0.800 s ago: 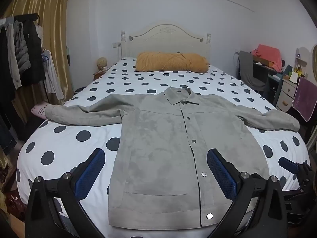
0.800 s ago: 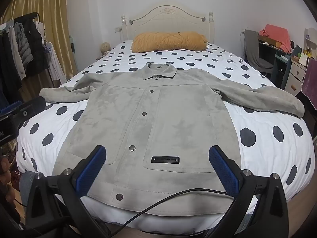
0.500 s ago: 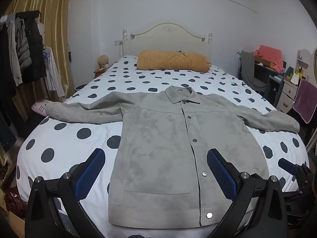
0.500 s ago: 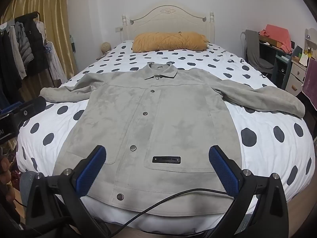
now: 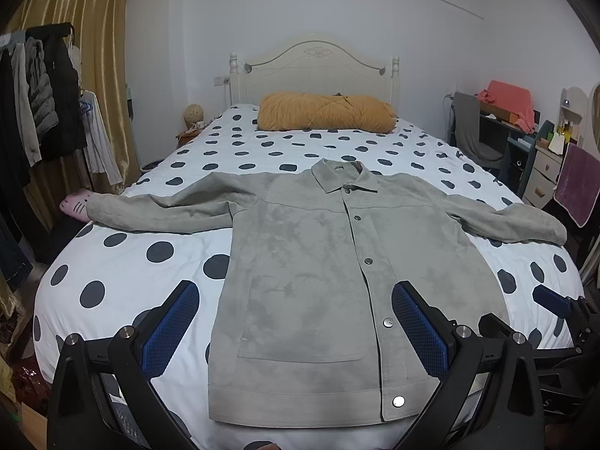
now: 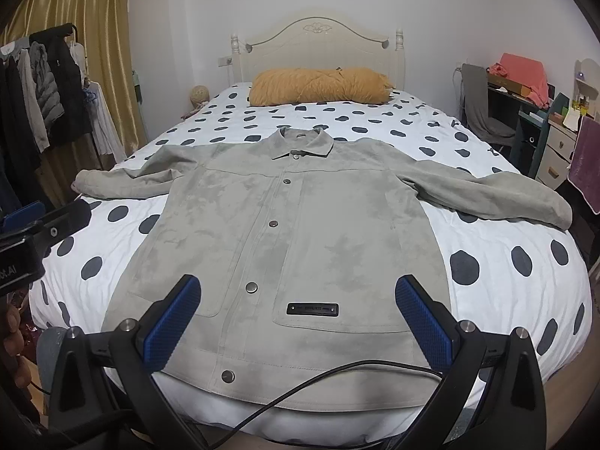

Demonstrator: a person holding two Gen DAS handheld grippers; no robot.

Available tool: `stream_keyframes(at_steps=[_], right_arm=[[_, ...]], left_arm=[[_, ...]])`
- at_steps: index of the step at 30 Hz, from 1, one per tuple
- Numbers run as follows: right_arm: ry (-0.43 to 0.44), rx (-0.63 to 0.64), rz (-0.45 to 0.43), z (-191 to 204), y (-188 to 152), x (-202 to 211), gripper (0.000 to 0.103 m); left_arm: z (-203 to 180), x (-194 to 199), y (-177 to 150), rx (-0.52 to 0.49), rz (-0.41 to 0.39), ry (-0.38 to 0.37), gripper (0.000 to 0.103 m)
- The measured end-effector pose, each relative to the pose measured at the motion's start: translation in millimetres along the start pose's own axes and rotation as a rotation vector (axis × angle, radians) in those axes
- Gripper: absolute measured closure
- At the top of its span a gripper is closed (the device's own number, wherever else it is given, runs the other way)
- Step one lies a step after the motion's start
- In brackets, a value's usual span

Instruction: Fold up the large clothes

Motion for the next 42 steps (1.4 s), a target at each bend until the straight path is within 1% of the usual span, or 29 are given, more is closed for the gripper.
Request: stream_keyframes(at_steps=[8, 13, 21, 42], right_arm=[[-0.001, 0.001, 0.0, -1, -1, 0, 0.0], [-0.024, 0.012, -0.007, -3, 4, 8, 0.0], [-0.064, 0.018, -0.028, -5, 14, 20, 0.0], [-0.064, 0.025, -0.03, -5, 14, 24, 0.0]], left_arm=[[0, 0, -1, 0.002, -0.001, 0.001, 0.0], [1, 5, -1, 0.005, -0.004, 0.009, 0.0], [9, 15, 7, 0.019, -0.034, 0.024, 0.0], [7, 18, 5, 0.014, -0.02, 0.012, 0.0]])
Point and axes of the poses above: each gripper's, at about its wrist camera, not at the fingertips, and x roughly against the way its jaws point, z to its left, y to its top, the point moved 8 cm from there along -x, roughly the way its jaws point, and after that the axes turned 3 degrees about y, right-handed, at the moved point
